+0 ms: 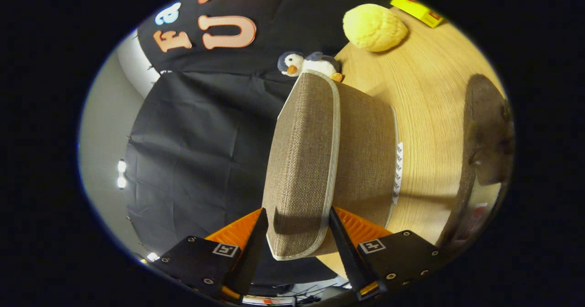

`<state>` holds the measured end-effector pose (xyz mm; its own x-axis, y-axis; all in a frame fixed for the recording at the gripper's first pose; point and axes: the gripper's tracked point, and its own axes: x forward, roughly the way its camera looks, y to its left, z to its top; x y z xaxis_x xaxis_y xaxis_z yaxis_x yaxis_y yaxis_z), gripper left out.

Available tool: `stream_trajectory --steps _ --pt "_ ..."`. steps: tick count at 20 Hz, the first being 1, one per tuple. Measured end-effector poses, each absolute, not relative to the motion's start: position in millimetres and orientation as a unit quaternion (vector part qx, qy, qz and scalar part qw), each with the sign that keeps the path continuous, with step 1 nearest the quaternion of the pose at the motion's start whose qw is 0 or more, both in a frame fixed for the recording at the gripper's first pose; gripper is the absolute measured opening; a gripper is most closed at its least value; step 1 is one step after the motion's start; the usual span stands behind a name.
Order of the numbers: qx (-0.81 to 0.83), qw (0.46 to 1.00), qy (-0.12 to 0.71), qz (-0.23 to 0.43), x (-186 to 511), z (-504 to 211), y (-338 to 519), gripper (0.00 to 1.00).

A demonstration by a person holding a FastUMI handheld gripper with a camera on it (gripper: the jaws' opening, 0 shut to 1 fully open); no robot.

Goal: Open the storage box then place both shoes into the box .Put the left shoe in first, then the right shoe, with the right side of both shoes facing outward in a uniform manner.

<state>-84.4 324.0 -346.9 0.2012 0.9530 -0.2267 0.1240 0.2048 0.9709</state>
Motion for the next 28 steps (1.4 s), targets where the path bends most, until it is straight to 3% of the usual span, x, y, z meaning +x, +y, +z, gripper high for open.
stream_trajectory --steps 4,6,9,14,17,28 --pt "0.532 0.583 0.488 0.372 -84.7 -333.3 308.6 0.65" --pt "0.584 0.555 0.449 0.386 -76.0 -297.9 301.0 0.53" --pt "0.596 0.56 0.417 0.396 -65.1 -270.6 299.8 0.35" --pt "0.565 0.581 0.404 0.424 -49.6 -236.9 334.3 0.32" --pt "0.549 0.603 0.395 0.424 -34.7 -217.5 356.2 0.11" --pt "0.451 0.657 0.382 0.468 -33.6 -137.7 491.8 0.16"
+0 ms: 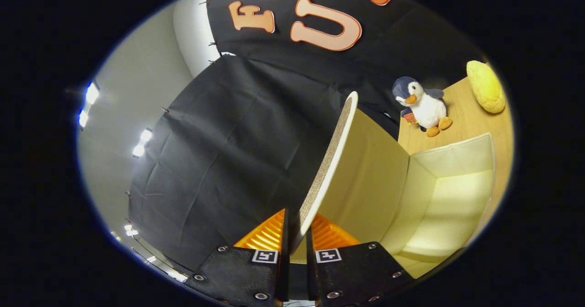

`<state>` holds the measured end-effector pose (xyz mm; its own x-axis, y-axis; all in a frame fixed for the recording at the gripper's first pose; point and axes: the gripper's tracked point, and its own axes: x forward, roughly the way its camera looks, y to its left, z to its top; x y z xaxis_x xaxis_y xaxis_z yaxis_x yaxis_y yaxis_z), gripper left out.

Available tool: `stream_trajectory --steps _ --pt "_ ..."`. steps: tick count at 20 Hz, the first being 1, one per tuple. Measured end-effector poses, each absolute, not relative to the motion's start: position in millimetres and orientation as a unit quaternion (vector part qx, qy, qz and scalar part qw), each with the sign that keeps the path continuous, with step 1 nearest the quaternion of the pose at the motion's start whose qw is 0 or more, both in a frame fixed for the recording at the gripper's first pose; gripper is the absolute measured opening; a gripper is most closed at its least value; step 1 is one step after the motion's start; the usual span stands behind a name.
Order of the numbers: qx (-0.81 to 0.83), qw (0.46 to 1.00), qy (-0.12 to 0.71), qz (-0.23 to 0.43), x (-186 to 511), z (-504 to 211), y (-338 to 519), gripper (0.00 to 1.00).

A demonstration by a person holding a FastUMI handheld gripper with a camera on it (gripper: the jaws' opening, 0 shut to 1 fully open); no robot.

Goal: Open the storage box then place both shoes into the box .Put the left shoe in first, then the right shoe, with the right side of both shoes facing outward in a uniform manner.

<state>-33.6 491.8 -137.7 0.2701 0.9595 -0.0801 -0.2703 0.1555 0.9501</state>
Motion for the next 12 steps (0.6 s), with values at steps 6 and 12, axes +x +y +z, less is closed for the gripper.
stream_trajectory --steps 6,12 --pt "0.443 0.665 0.406 0.444 -38.2 -149.5 562.5 0.17" --pt "0.398 0.69 0.409 0.446 -51.3 -164.1 554.5 0.45"
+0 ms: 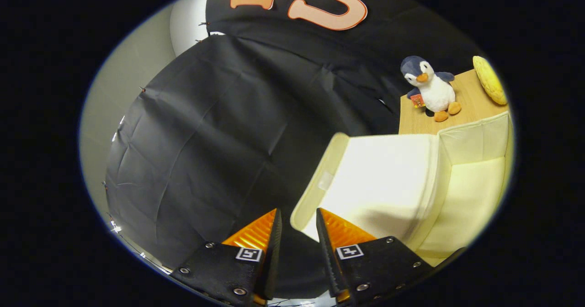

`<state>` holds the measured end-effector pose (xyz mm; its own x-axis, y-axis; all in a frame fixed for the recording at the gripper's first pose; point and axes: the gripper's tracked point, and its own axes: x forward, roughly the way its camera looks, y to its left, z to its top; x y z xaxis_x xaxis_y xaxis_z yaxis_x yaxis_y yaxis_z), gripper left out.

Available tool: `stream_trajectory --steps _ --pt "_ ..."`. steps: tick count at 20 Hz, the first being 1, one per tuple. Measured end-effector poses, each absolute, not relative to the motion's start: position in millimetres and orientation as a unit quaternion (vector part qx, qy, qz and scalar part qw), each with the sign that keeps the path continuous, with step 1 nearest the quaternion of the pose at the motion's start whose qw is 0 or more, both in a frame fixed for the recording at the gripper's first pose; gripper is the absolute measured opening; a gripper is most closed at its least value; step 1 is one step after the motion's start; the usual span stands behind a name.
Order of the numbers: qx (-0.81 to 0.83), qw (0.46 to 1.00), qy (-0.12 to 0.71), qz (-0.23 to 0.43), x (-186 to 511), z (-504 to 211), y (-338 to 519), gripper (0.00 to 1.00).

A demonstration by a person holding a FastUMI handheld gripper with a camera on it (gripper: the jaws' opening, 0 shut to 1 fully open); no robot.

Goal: Open the storage box then place both shoes into the box .Put the left shoe in first, then the right shoe, with the right side of both shoes facing outward in a uniform manner.

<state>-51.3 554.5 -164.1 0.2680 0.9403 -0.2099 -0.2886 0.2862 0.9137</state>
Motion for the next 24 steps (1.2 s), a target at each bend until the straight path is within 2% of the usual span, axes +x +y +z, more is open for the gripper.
stream_trajectory --steps 1,4,7,13,20,24 --pt "0.391 0.701 0.401 0.44 -47.8 -164.9 544.2 0.53" --pt "0.375 0.737 0.368 0.424 -40.2 -163.5 506.4 0.65" --pt "0.355 0.779 0.336 0.392 -24.5 -166.5 456.3 0.82" --pt "0.295 0.855 0.274 0.326 -9.9 -171.4 343.2 0.9" --pt "0.18 0.941 0.216 0.191 1.7 -203.6 207.6 0.97" --pt "0.14 0.947 0.253 0.141 -13.8 -258.9 162.8 0.98"
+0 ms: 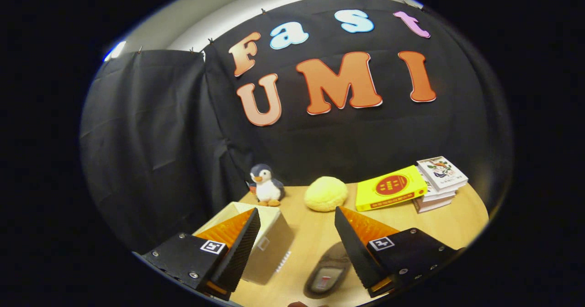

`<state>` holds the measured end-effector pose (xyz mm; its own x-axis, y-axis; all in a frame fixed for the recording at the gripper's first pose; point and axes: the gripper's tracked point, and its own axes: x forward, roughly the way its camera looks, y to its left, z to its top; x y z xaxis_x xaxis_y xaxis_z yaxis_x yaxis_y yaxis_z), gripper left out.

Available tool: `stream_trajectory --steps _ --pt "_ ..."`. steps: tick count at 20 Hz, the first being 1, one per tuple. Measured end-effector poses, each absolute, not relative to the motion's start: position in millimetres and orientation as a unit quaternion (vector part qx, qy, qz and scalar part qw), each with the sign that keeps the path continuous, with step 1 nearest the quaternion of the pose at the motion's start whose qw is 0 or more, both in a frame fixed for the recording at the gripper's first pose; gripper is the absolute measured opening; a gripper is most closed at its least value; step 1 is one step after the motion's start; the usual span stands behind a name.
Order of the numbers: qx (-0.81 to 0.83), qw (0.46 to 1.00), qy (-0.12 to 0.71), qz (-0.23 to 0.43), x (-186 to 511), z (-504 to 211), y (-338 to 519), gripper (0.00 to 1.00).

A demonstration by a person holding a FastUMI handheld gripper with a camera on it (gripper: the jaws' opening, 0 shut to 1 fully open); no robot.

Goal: Open the storage box then place both shoes into the box .Put the left shoe in first, then the right shoe, with the right side of both shoes facing outward in a uniform manner.

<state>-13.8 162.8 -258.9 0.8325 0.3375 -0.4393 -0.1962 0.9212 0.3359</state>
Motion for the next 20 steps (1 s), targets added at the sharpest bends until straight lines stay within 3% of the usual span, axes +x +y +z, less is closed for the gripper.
stream_trajectory --steps 14,20 --pt "0.103 0.884 0.451 0.071 -69.6 -435.0 138.6 0.97" --pt "0.078 0.861 0.499 0.063 -65.1 -478.2 142.4 0.86"
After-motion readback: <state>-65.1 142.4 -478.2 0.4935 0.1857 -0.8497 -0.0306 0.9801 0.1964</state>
